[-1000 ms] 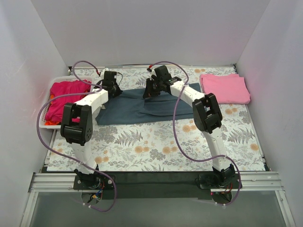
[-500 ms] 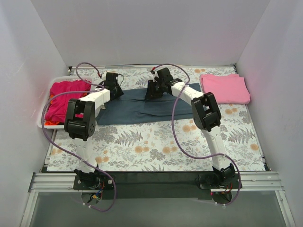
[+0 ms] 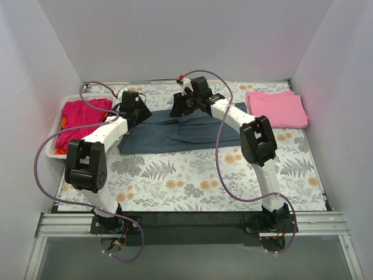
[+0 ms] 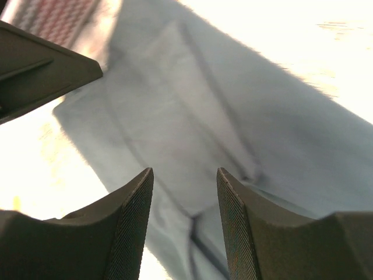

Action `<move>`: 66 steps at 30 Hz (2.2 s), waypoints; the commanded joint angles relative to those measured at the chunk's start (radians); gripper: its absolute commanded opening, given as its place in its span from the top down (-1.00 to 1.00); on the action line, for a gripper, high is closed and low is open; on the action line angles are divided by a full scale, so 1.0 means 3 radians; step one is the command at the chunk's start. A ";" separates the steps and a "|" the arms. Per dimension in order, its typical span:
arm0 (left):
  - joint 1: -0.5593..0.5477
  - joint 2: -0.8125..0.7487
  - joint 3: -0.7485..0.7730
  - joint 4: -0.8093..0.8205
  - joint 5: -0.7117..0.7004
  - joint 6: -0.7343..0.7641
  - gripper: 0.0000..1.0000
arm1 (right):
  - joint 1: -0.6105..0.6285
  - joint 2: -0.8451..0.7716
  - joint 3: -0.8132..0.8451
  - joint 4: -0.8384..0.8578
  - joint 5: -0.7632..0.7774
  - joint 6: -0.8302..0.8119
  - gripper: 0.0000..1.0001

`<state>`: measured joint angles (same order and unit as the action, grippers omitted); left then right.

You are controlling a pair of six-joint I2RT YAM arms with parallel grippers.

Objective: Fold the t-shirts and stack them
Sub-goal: Fold the tshirt

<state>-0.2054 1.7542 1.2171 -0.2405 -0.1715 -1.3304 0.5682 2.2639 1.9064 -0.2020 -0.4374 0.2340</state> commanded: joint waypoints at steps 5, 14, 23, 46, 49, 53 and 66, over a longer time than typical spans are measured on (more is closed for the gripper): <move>-0.0052 -0.0366 -0.0452 -0.0323 0.0331 -0.0213 0.20 | 0.0161 0.0292 0.0338 0.0203 -0.0745 -0.0177 0.10; -0.0062 -0.0243 -0.0881 -0.0492 0.0418 -0.0341 0.24 | 0.0162 0.0772 0.0625 0.0218 -0.0736 -0.0131 0.11; -0.0062 -0.0218 -0.0979 -0.0569 0.0341 -0.0336 0.25 | -0.0078 0.1023 0.0932 0.0305 -0.0317 0.0068 -0.02; -0.0062 0.0477 0.0498 -0.0604 0.0224 0.0002 0.17 | -0.0784 -0.1414 -0.1639 0.0474 -0.0102 0.0125 -0.05; -0.0062 0.0691 0.0697 -0.0589 0.0193 0.0001 0.13 | -0.0790 -0.1695 -0.2037 0.0469 -0.0158 0.0156 -0.05; -0.0067 0.0911 0.0872 -0.0584 0.0234 -0.0029 0.13 | -0.0795 -0.1988 -0.2427 0.0453 -0.0183 0.0186 -0.05; -0.0062 0.1326 0.1281 -0.0380 -0.0006 0.0058 0.13 | -0.0800 -0.2213 -0.2872 0.0418 -0.0224 0.0135 -0.05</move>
<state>-0.2241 2.1380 1.5562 -0.3809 -0.1291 -1.3346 0.3313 1.6382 1.0546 -0.0868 -0.4904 0.2878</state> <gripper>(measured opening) 0.436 0.527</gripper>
